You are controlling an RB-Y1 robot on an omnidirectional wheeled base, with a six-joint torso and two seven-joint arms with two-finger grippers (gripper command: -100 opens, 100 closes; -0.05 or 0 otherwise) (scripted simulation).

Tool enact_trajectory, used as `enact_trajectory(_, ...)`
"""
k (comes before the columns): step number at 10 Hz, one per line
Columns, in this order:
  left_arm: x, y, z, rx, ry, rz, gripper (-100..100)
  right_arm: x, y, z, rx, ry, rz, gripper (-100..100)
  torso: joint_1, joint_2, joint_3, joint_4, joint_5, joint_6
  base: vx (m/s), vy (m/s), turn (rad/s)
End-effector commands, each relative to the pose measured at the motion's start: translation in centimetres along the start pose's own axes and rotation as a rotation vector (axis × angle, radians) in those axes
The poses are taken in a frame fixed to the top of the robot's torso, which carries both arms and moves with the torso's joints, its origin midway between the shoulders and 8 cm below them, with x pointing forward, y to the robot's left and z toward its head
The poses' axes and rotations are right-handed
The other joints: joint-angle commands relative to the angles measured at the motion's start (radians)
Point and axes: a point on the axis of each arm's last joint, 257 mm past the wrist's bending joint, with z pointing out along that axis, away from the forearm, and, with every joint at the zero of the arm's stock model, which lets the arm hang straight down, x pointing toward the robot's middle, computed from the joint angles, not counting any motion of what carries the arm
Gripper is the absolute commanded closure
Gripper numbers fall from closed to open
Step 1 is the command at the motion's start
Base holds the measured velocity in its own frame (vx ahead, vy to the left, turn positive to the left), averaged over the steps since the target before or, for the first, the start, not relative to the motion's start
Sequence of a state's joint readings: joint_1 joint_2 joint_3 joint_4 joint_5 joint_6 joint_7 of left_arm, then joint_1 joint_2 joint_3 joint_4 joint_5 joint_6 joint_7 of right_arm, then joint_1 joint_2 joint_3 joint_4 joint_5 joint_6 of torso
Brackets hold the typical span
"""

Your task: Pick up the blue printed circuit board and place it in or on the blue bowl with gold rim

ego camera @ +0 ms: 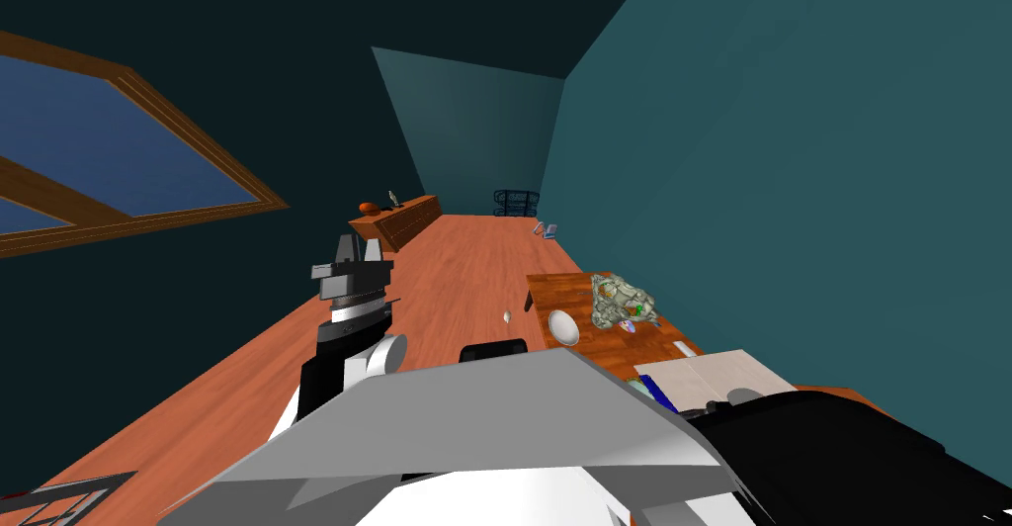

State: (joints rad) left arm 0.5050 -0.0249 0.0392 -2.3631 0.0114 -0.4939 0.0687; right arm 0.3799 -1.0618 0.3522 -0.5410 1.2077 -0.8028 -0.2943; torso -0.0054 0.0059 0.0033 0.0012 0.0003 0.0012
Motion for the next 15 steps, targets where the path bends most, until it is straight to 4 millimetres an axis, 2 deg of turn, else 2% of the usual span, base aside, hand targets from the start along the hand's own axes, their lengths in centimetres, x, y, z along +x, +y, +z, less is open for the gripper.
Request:
enact_trajectory(1,0.0,0.0,0.0,0.000,0.000,0.000,0,-0.7,0.2,0.0,0.000,-0.009,-0.004,100,0.000,0.000,0.000,0.000,0.000,0.000,-0.013,-0.056,-0.011)
enact_trajectory(2,0.0,0.0,0.0,0.000,0.000,0.000,0,-0.4,0.0,-0.2,0.004,-0.005,-0.005,100,0.004,-0.003,-0.002,0.000,-0.001,0.000,-0.001,-0.015,0.000)
enact_trajectory(3,0.0,0.0,0.0,0.000,0.000,0.000,0,-0.5,0.0,-0.2,0.006,-0.007,-0.003,-100,0.007,-0.004,-0.002,-0.001,0.000,0.000,0.000,0.000,0.000)
enact_trajectory(7,0.0,0.0,0.0,0.000,0.000,0.000,0,-0.5,0.0,-0.2,0.006,-0.006,-0.003,-100,0.009,-0.005,-0.003,-0.001,0.000,0.000,0.000,0.000,0.000)
enact_trajectory(8,0.0,0.0,0.0,0.000,0.000,0.000,0,-0.5,0.0,-0.2,0.006,-0.006,-0.003,0,0.009,-0.005,-0.003,-0.001,0.000,0.000,0.000,0.000,0.000)
enact_trajectory(9,0.0,0.0,0.0,0.000,0.000,0.000,0,-1.5,-1.0,-1.7,0.005,-0.008,-0.012,-100,0.009,-0.005,-0.003,-0.001,0.000,0.000,-0.010,0.033,-0.071)
enact_trajectory(12,0.0,0.0,0.0,0.000,0.000,0.000,0,-2.4,-2.0,-3.3,0.004,-0.008,-0.022,-100,0.011,-0.004,-0.002,-0.001,0.001,0.000,-0.015,0.039,-0.042)
enact_trajectory(14,0.0,0.0,0.0,0.000,0.000,0.000,0,-3.6,-3.1,-5.5,0.003,-0.006,-0.036,-100,0.011,-0.005,-0.003,-0.001,0.001,0.000,-0.014,0.043,-0.053)
enact_trajectory(15,0.0,0.0,0.0,0.000,0.000,0.000,0,-3.3,-2.6,-4.8,0.005,-0.006,-0.034,-100,0.012,-0.004,-0.002,-0.001,0.001,0.000,-0.010,0.024,-0.018)
